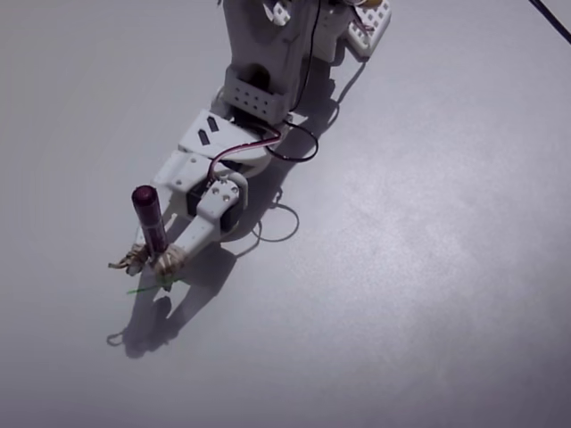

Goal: Draw the capital letter X with the green marker.

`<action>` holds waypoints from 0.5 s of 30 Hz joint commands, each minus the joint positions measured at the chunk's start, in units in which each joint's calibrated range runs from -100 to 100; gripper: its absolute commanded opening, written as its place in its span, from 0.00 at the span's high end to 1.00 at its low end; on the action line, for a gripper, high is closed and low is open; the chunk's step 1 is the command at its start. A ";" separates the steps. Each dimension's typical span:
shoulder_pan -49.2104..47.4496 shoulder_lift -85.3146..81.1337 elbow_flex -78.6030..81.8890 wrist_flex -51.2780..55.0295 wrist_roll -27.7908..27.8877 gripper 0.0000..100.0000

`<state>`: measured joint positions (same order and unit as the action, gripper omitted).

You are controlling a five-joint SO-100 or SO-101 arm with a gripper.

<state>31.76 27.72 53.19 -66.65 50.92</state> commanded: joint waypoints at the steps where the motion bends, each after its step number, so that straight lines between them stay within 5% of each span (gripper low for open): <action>1: -0.49 -1.99 -7.98 3.60 -0.78 0.99; 15: -0.30 -1.03 -8.51 7.60 -3.03 0.99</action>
<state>30.38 26.86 45.58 -57.79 48.23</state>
